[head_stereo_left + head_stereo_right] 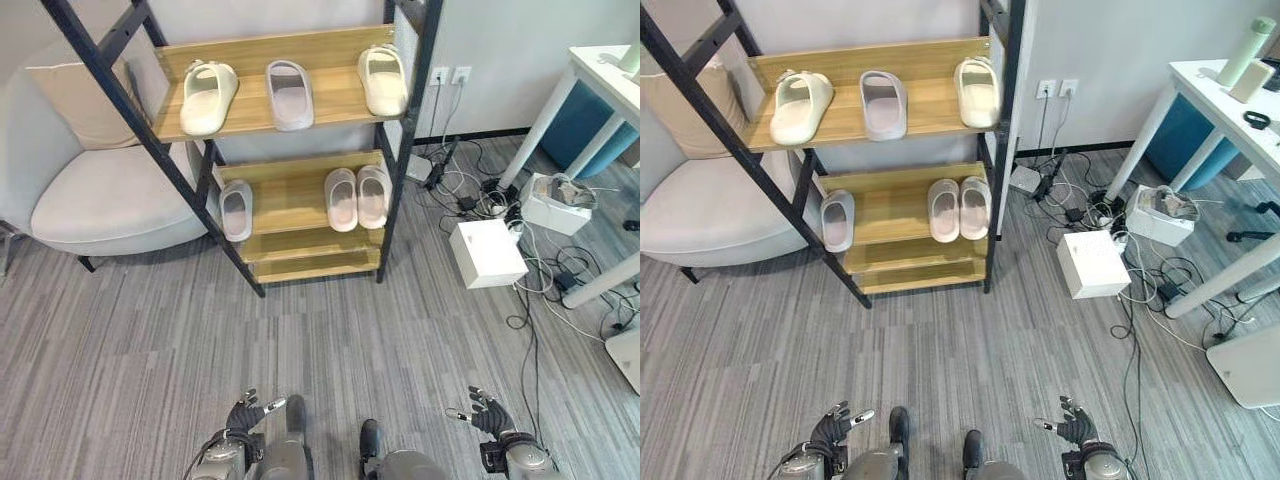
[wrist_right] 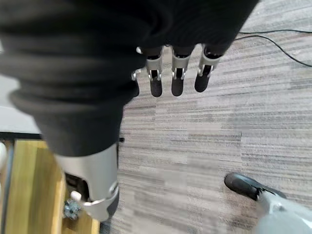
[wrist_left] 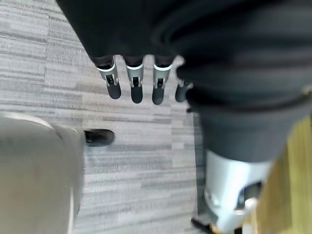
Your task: Arrange the slippers neatly on the shoe rack.
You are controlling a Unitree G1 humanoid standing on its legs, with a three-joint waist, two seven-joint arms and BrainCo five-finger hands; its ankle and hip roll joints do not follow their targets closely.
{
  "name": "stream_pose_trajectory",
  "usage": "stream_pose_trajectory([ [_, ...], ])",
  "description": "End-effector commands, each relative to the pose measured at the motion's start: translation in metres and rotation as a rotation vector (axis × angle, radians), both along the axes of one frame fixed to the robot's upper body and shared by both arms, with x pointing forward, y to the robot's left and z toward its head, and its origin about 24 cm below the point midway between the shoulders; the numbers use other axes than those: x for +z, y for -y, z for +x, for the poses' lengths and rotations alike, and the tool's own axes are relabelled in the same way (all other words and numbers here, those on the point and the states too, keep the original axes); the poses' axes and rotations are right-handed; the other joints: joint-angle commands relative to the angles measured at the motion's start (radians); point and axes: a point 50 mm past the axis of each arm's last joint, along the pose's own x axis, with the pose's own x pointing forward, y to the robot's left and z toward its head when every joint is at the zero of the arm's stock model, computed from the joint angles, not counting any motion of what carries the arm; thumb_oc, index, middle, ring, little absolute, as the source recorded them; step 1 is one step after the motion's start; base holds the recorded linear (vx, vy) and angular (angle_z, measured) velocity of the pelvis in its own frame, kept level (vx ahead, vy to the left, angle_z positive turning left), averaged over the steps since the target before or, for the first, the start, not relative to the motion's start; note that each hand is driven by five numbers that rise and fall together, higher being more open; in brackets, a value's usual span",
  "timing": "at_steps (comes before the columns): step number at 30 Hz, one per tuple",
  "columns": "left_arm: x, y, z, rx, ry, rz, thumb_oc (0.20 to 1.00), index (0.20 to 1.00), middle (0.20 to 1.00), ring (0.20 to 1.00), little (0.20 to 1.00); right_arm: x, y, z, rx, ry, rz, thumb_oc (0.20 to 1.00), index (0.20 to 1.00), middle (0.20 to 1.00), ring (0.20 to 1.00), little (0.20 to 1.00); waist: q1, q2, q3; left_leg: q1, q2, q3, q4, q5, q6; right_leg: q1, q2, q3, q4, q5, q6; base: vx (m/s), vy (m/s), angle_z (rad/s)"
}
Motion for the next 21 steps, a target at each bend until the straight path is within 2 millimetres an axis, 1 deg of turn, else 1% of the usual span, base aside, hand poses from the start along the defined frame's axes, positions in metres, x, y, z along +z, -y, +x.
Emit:
stream_pose_trajectory([
  [1,0.004,-0.010,0.003,0.050,0.030,0.015,1.000,1.000,1.000,1.000,1.000,0.010,0.006,0.011,-0.023,0.073,-0.012,1.000,1.000,1.000,1.000,1.000,0.026,-0.019,-0.015,-0.015,0.001,0.037,-0.039,0.030,0.022,0.059,-0.062,0.018,0.071,-0.147,0.162,0.35,0.167,-0.11],
  [2,0.003,-0.014,0.000,0.073,0.024,0.014,1.000,1.000,1.000,1.000,1.000,0.010,0.002,0.014,-0.008,0.076,-0.005,1.000,1.000,1.000,1.000,1.000,0.038,-0.017,-0.032,-0.008,0.001,0.018,-0.041,0.034,0.026,0.087,-0.064,0.031,0.073,-0.156,0.173,0.26,0.122,-0.04],
  [3,0.003,-0.014,0.000,0.073,0.024,0.014,1.000,1.000,1.000,1.000,1.000,0.010,0.002,0.014,-0.008,0.075,-0.005,1.000,1.000,1.000,1.000,1.000,0.038,-0.018,-0.031,-0.007,0.000,0.018,-0.041,0.034,0.026,0.089,-0.065,0.031,0.073,-0.157,0.173,0.41,0.204,-0.06],
  [4,0.002,-0.015,-0.004,0.086,0.014,0.015,1.000,1.000,1.000,1.000,1.000,0.009,0.000,0.015,-0.004,0.077,-0.002,1.000,1.000,1.000,1.000,1.000,0.041,-0.017,-0.048,-0.001,-0.004,0.012,-0.041,0.048,0.030,0.108,-0.077,0.027,0.070,-0.161,0.186,0.36,0.210,-0.23],
  [5,0.000,-0.017,-0.007,0.086,0.000,0.016,1.000,1.000,1.000,1.000,1.000,0.009,-0.005,0.017,0.016,0.075,0.002,1.000,1.000,1.000,1.000,1.000,0.046,-0.021,-0.065,0.011,-0.021,0.016,-0.031,0.051,0.043,0.113,-0.098,0.037,0.087,-0.166,0.197,0.36,0.210,-0.23],
  [6,0.000,-0.017,-0.007,0.086,0.000,0.016,1.000,1.000,1.000,1.000,1.000,0.009,-0.005,0.017,0.016,0.075,0.003,1.000,1.000,1.000,1.000,1.000,0.046,-0.022,-0.065,0.012,-0.021,0.016,-0.030,0.050,0.044,0.113,-0.099,0.038,0.088,-0.166,0.197,0.44,0.296,-0.29],
  [7,-0.001,-0.019,-0.011,0.072,-0.015,0.024,1.000,1.000,1.000,1.000,1.000,0.008,-0.013,0.019,0.041,0.075,0.019,1.000,1.000,1.000,1.000,1.000,0.053,-0.035,-0.081,0.024,-0.049,0.018,-0.001,0.016,0.070,0.097,-0.130,0.051,0.167,-0.154,0.223,0.24,0.171,-0.16],
  [8,-0.001,-0.019,-0.011,0.072,-0.015,0.025,1.000,1.000,1.000,1.000,1.000,0.008,-0.013,0.019,0.041,0.075,0.019,1.000,1.000,1.000,1.000,1.000,0.054,-0.036,-0.082,0.023,-0.050,0.019,0.000,0.015,0.070,0.096,-0.131,0.052,0.169,-0.155,0.224,0.37,0.317,-0.11],
  [9,0.000,-0.021,-0.011,0.065,-0.013,0.031,1.000,1.000,1.000,1.000,1.000,0.008,-0.017,0.021,0.056,0.078,0.026,1.000,1.000,1.000,1.000,1.000,0.055,-0.040,-0.082,0.041,-0.069,0.016,0.012,-0.015,0.097,0.034,-0.149,0.067,0.308,-0.106,0.245,0.13,0.151,0.02],
  [10,0.000,-0.021,-0.011,0.065,-0.013,0.031,1.000,1.000,1.000,1.000,1.000,0.008,-0.017,0.021,0.056,0.078,0.026,1.000,1.000,1.000,1.000,1.000,0.056,-0.041,-0.083,0.040,-0.069,0.017,0.013,-0.016,0.097,0.032,-0.151,0.068,0.311,-0.108,0.245,0.24,0.293,0.04],
  [11,0.002,-0.021,-0.007,0.063,0.008,0.031,1.000,1.000,1.000,1.000,1.000,0.009,-0.020,0.024,0.063,0.090,0.034,1.000,1.000,1.000,1.000,1.000,0.047,-0.043,-0.069,0.083,-0.094,0.017,0.010,-0.044,0.124,-0.032,-0.167,0.081,0.447,-0.004,0.269,0.11,0.146,0.00],
  [12,0.002,-0.021,-0.007,0.063,0.008,0.031,1.000,1.000,1.000,1.000,1.000,0.009,-0.020,0.024,0.063,0.090,0.033,1.000,1.000,1.000,1.000,1.000,0.048,-0.041,-0.071,0.080,-0.091,0.017,0.011,-0.044,0.124,-0.035,-0.165,0.081,0.445,-0.002,0.268,0.24,0.269,0.02],
  [13,0.004,-0.020,-0.004,0.045,0.021,0.029,1.000,1.000,1.000,1.000,1.000,0.010,-0.022,0.026,0.056,0.098,0.042,1.000,1.000,1.000,1.000,1.000,0.035,-0.025,-0.057,0.121,-0.099,0.013,0.002,-0.065,0.140,-0.087,-0.171,0.084,0.564,0.062,0.272,0.12,0.126,0.12],
  [14,0.004,-0.020,-0.004,0.045,0.021,0.029,1.000,1.000,1.000,1.000,1.000,0.010,-0.022,0.026,0.056,0.098,0.042,1.000,1.000,1.000,1.000,1.000,0.036,-0.026,-0.056,0.122,-0.100,0.013,0.002,-0.065,0.140,-0.087,-0.172,0.084,0.566,0.061,0.273,0.27,0.207,0.11],
  [15,0.005,-0.018,-0.001,0.014,0.020,0.035,1.000,1.000,1.000,1.000,1.000,0.009,-0.023,0.025,0.062,0.091,0.046,1.000,1.000,1.000,1.000,1.000,0.017,-0.004,-0.041,0.162,-0.094,-0.002,-0.011,-0.082,0.145,-0.169,-0.144,0.091,0.594,0.036,0.254,0.15,0.079,0.09],
  [16,0.005,-0.018,-0.001,0.014,0.020,0.035,1.000,1.000,1.000,1.000,1.000,0.009,-0.024,0.025,0.062,0.091,0.046,1.000,1.000,1.000,1.000,1.000,0.016,-0.006,-0.038,0.166,-0.097,-0.003,-0.013,-0.082,0.145,-0.167,-0.147,0.090,0.599,0.032,0.254,0.24,0.093,0.02],
  [17,0.006,-0.017,0.001,0.003,0.029,0.037,1.000,1.000,1.000,1.000,1.000,0.007,-0.024,0.024,0.065,0.082,0.046,1.000,1.000,1.000,1.000,1.000,0.010,-0.002,-0.032,0.183,-0.098,-0.012,-0.016,-0.088,0.144,-0.188,-0.142,0.070,0.573,0.009,0.245,0.19,0.005,0.11],
  [18,0.007,-0.018,0.003,-0.001,0.033,0.039,1.000,1.000,1.000,1.000,1.000,0.007,-0.023,0.023,0.066,0.076,0.045,1.000,1.000,1.000,1.000,1.000,0.010,0.001,-0.029,0.199,-0.096,-0.011,-0.021,-0.097,0.140,-0.191,-0.161,0.024,0.503,-0.011,0.238,0.34,-0.043,0.15],
  [19,0.008,-0.018,0.006,-0.008,0.040,0.040,1.000,1.000,1.000,1.000,1.000,0.006,-0.024,0.023,0.068,0.071,0.043,1.000,1.000,1.000,1.000,1.000,0.002,0.002,-0.024,0.217,-0.096,-0.019,-0.027,-0.109,0.130,-0.206,-0.154,0.009,0.378,-0.033,0.231,0.25,-0.058,0.10],
  [20,0.008,-0.018,0.006,-0.008,0.040,0.040,1.000,1.000,1.000,1.000,1.000,0.006,-0.024,0.023,0.069,0.071,0.043,1.000,1.000,1.000,1.000,1.000,0.001,0.003,-0.022,0.221,-0.095,-0.021,-0.027,-0.110,0.129,-0.202,-0.154,0.007,0.376,-0.034,0.230,0.24,-0.099,0.03],
  [21,0.008,-0.017,0.008,-0.011,0.043,0.044,1.000,1.000,1.000,1.000,1.000,0.006,-0.025,0.023,0.067,0.071,0.045,1.000,1.000,1.000,1.000,1.000,-0.005,-0.001,-0.019,0.230,-0.095,-0.028,-0.028,-0.117,0.124,-0.210,-0.148,0.017,0.304,-0.029,0.231,0.27,-0.156,0.02],
])
